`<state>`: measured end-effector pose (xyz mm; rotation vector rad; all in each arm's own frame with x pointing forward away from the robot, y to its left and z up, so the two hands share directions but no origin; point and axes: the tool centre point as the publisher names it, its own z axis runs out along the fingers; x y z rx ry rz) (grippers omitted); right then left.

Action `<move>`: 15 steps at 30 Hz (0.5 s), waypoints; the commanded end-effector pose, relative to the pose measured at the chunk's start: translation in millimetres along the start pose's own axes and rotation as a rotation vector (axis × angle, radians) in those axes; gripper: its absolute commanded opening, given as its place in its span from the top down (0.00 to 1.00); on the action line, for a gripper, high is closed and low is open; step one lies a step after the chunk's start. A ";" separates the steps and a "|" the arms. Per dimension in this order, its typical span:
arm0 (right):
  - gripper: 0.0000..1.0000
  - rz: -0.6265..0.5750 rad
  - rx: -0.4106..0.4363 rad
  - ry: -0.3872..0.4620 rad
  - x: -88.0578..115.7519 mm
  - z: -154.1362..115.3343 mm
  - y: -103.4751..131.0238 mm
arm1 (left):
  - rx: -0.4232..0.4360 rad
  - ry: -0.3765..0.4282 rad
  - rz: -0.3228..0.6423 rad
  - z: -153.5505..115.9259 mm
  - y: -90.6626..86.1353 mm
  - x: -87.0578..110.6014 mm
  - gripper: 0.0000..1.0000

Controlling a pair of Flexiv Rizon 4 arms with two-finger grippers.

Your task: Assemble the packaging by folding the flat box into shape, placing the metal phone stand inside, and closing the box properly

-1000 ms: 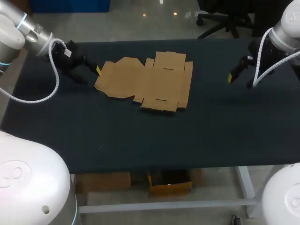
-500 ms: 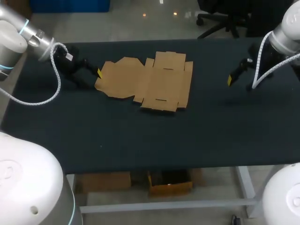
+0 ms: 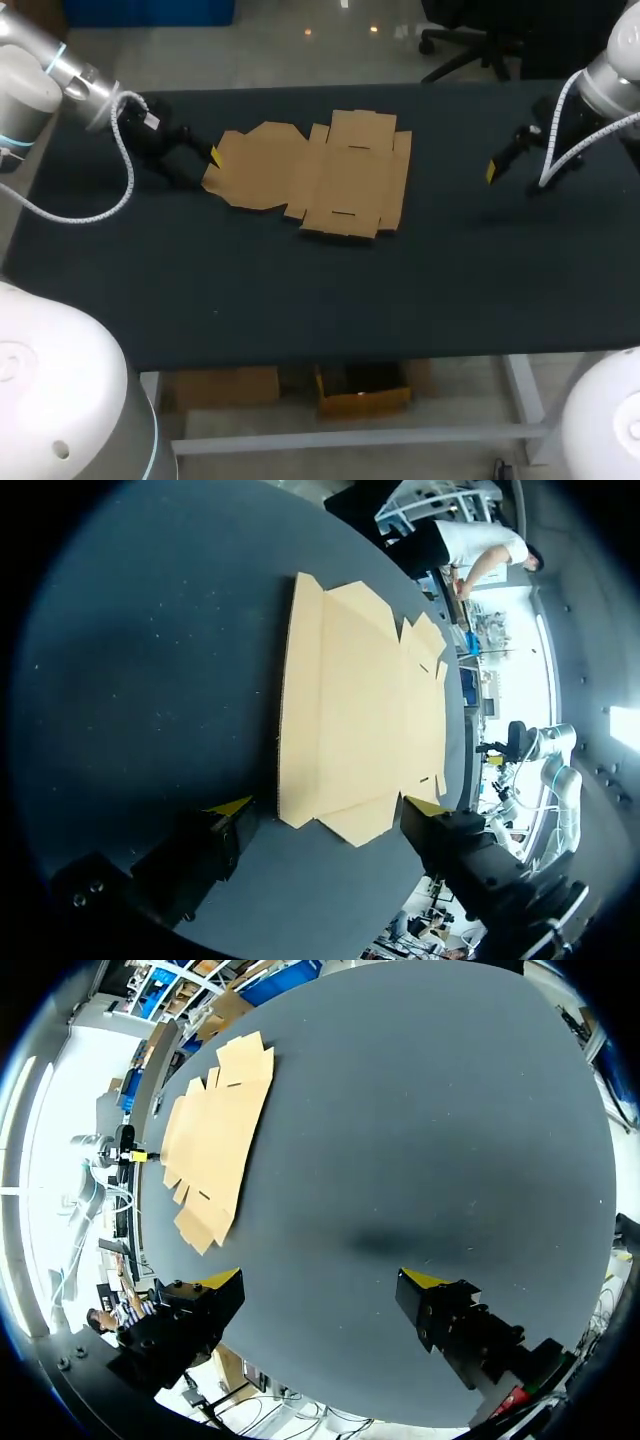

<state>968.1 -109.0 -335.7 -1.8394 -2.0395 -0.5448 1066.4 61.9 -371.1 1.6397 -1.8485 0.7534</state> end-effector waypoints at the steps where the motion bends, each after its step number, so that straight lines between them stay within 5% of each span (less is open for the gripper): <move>1: 0.00 -0.026 -0.081 -0.018 1.6 2.4 -14.8 | -0.011 0.012 -0.001 3.4 -4.4 -2.9 0.06; 15: 0.00 -0.103 -0.217 -0.010 2.5 6.5 -23.2 | -0.025 0.034 -0.008 11.9 -4.3 -3.0 0.22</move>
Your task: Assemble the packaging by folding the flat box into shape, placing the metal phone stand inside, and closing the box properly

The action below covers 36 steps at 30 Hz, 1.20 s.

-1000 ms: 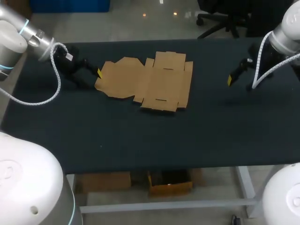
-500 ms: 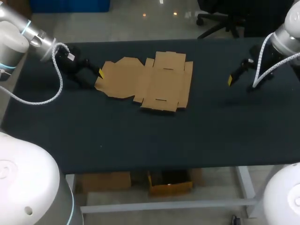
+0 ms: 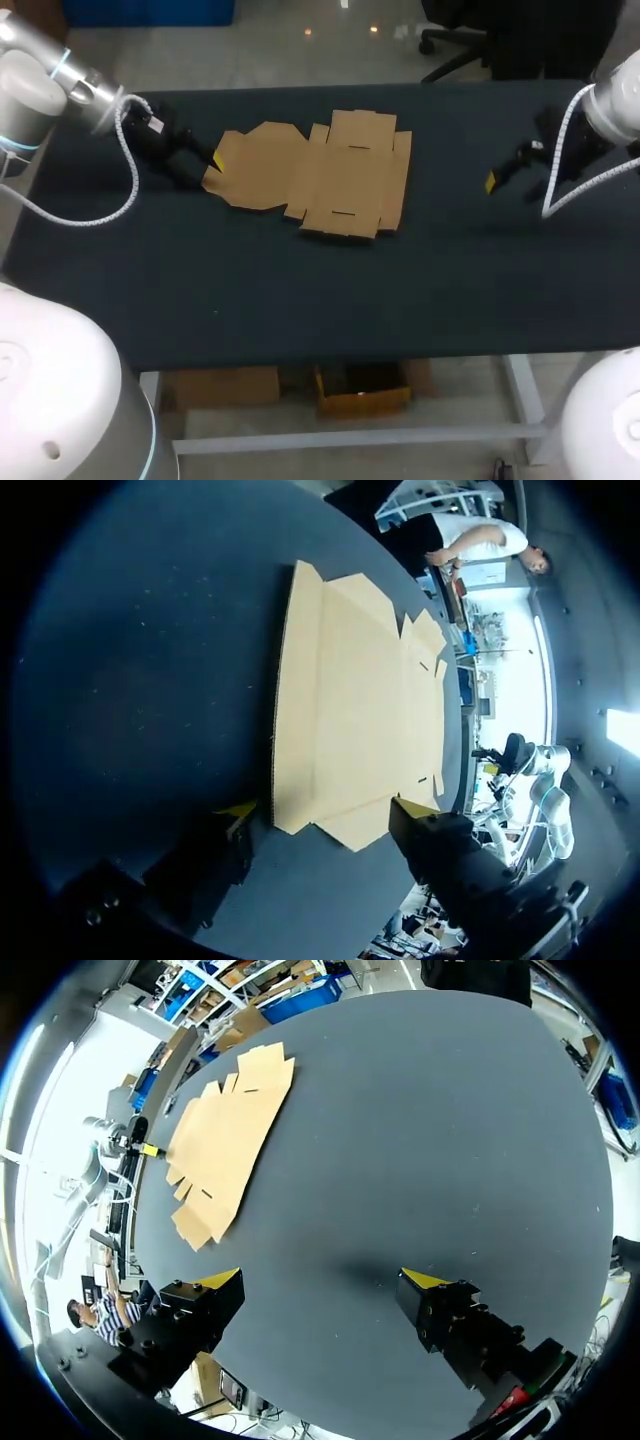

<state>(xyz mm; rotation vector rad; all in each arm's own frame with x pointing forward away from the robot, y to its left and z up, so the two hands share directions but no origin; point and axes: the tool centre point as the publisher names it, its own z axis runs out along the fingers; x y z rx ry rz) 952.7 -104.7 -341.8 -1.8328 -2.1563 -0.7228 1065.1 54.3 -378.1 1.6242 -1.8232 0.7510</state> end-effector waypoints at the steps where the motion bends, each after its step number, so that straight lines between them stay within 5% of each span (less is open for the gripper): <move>1: 0.00 -0.007 -0.074 -0.002 0.4 -1.8 -7.7 | -0.011 0.014 0.004 1.7 -5.2 -3.3 0.25; 14: 0.00 -0.010 -0.073 0.013 -3.3 -2.1 -10.2 | -0.026 0.038 0.019 14.5 -6.8 -2.7 0.31; 36: 0.00 -0.012 -0.065 0.010 -2.8 -1.2 -9.9 | -0.041 0.132 -0.012 21.6 -8.2 -15.9 0.60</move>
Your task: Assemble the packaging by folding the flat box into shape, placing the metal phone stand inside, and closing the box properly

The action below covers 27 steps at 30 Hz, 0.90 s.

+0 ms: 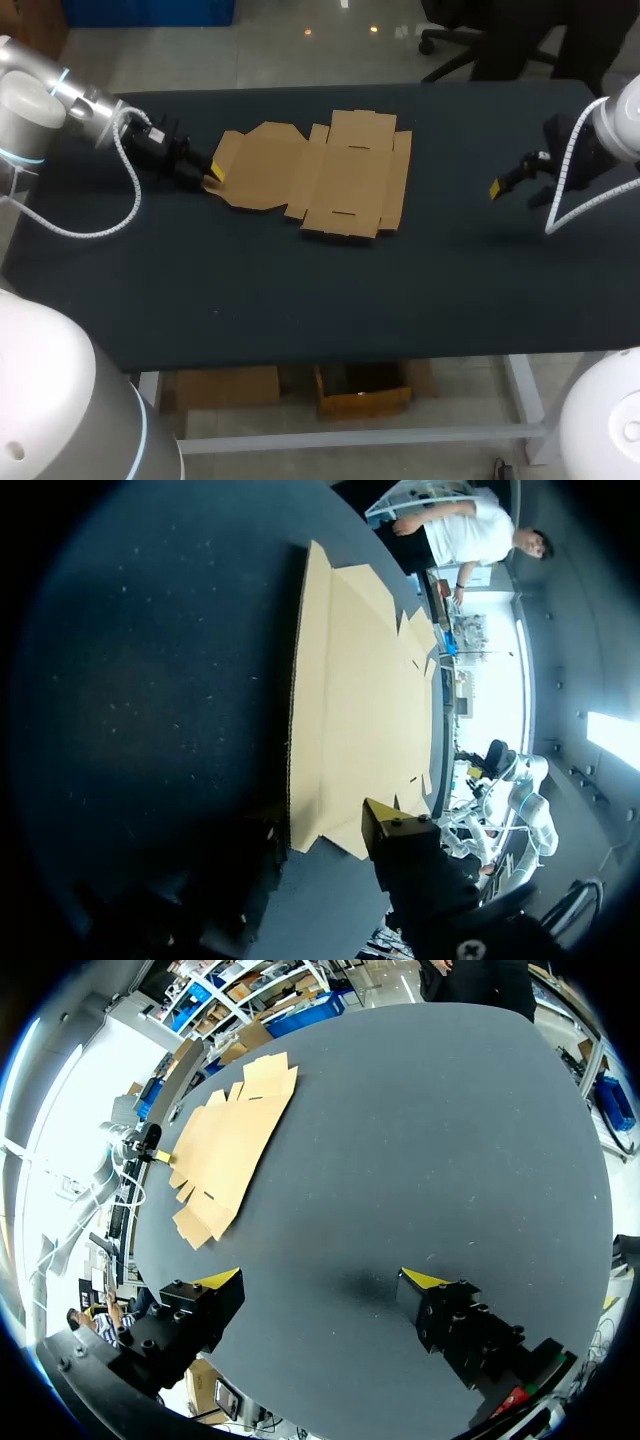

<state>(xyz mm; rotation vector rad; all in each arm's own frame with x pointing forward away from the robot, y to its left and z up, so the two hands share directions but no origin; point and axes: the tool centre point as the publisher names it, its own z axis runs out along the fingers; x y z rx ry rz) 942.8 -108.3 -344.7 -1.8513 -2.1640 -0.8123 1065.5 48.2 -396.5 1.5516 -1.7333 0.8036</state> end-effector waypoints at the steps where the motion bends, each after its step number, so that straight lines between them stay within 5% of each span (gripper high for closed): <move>1: 0.00 -0.002 0.003 0.004 -0.2 -0.4 0.8 | -0.026 0.020 0.001 4.3 -8.2 -6.3 0.63; 7: 0.00 -0.003 0.001 0.001 0.5 -1.8 0.8 | -0.024 0.021 0.006 4.8 -9.7 -3.4 1.00; 19: 0.00 -0.006 0.005 0.001 1.2 -1.9 0.5 | -0.040 0.008 0.026 -3.4 -8.1 2.9 1.00; 27: 0.00 -0.010 0.010 -0.001 2.1 -1.7 1.0 | -0.143 0.004 0.115 -6.5 -8.0 17.7 1.00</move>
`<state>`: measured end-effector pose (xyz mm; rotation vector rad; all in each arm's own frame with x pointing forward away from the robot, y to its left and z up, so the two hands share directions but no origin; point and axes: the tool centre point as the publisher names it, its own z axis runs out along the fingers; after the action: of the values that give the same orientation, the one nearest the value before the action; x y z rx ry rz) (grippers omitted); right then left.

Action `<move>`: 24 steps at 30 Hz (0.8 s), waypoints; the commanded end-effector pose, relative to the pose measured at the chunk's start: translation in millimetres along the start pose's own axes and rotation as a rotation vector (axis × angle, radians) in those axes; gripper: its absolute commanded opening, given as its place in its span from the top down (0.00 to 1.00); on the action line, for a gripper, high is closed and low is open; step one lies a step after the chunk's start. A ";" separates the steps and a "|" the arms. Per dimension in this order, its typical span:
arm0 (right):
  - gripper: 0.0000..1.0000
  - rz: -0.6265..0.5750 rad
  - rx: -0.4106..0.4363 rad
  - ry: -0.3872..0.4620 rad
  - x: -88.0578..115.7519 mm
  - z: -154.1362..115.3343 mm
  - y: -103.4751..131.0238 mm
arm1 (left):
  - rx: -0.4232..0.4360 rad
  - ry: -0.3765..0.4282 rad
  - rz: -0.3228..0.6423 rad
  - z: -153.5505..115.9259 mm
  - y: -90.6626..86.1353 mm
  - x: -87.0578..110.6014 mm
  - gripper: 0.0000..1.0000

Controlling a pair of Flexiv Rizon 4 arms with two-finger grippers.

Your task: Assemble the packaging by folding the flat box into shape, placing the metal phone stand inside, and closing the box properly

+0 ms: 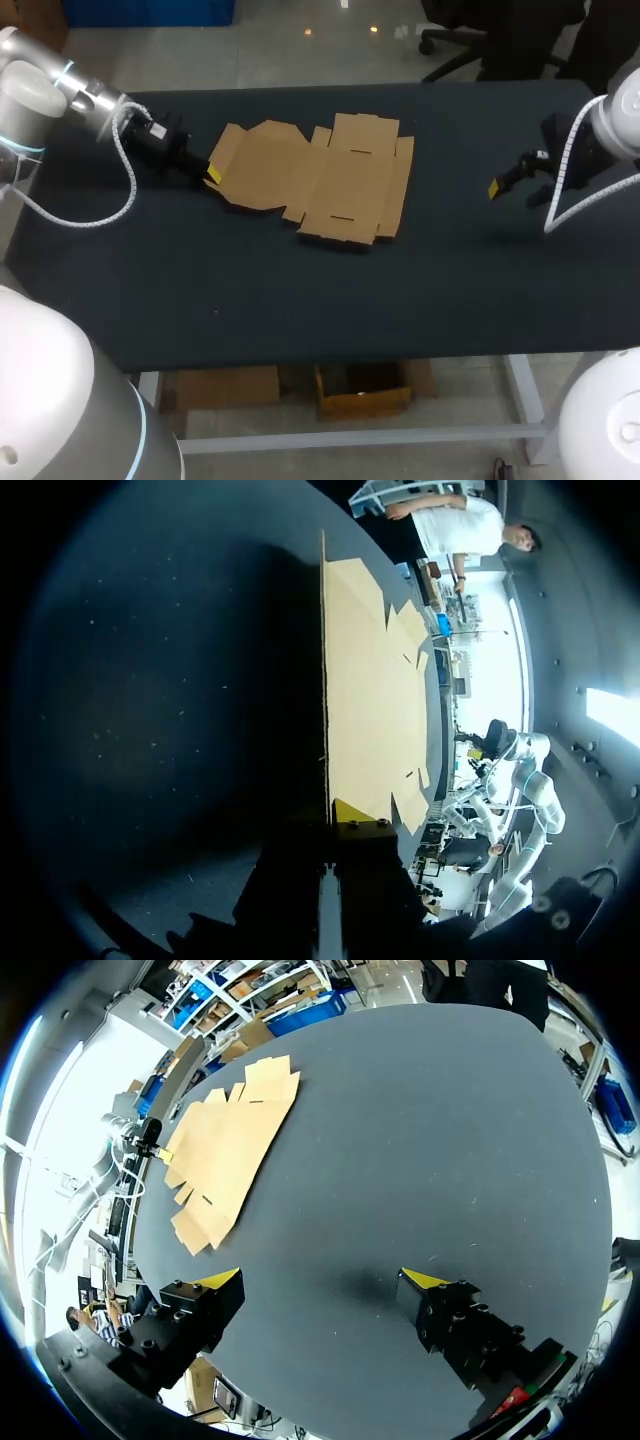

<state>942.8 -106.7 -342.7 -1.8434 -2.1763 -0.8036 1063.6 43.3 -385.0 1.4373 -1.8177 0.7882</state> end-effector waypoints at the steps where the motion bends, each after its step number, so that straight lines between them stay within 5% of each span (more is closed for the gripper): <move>1: 0.00 -0.001 0.004 0.003 -0.2 -0.9 0.3 | -0.095 0.002 0.039 -4.2 -9.4 6.0 1.00; 24: 0.00 -0.003 0.006 -0.004 2.6 -3.8 -1.3 | -0.435 -0.150 0.300 13.4 -13.9 47.9 1.00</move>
<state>942.2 -105.0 -340.4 -1.8428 -2.1827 -0.7920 1064.5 5.8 -360.4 1.0894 -2.1572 0.6402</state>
